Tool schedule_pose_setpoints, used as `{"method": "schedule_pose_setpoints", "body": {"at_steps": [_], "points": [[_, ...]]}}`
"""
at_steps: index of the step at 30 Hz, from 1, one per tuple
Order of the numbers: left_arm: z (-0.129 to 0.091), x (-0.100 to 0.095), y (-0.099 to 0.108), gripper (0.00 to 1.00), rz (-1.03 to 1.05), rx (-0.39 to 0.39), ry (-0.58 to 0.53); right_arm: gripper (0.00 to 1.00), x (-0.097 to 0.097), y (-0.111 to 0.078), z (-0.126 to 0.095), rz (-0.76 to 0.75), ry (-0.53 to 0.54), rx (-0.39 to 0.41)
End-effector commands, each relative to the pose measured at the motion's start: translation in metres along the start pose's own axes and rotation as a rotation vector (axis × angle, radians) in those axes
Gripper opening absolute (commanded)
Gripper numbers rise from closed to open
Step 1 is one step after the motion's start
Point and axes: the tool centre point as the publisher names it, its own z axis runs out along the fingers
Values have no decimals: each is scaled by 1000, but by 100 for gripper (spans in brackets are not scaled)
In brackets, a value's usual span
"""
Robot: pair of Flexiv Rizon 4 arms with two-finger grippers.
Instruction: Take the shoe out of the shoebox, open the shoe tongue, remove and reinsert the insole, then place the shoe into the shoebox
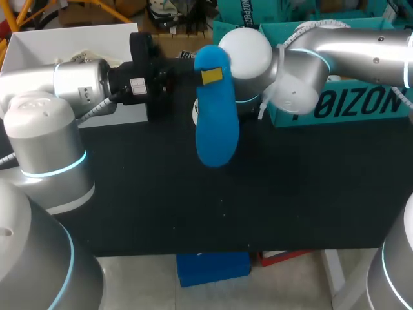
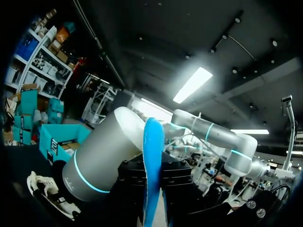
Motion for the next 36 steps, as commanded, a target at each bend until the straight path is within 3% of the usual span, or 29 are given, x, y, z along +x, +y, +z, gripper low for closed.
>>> {"method": "schedule_pose_setpoints", "body": {"at_steps": [1, 9, 20, 21, 22, 36], "points": [[7, -2, -4, 0, -1, -2, -7, 0, 10, -18, 18, 3, -8, -49], [7, -2, -4, 0, -1, -2, -7, 0, 12, -42, 45, 8, 5, 18], [7, -2, -4, 0, -1, -2, -7, 0, 13, -49, 62, -3, 19, 57], [7, -2, -4, 0, -1, -2, -7, 17, 13, -48, 63, 1, 26, 61], [7, -2, -4, 0, -1, -2, -7, 100, 12, -47, 63, 1, 29, 64], [7, -2, -4, 0, -1, -2, -7, 100, -6, -20, 47, 14, 55, 48]]}}
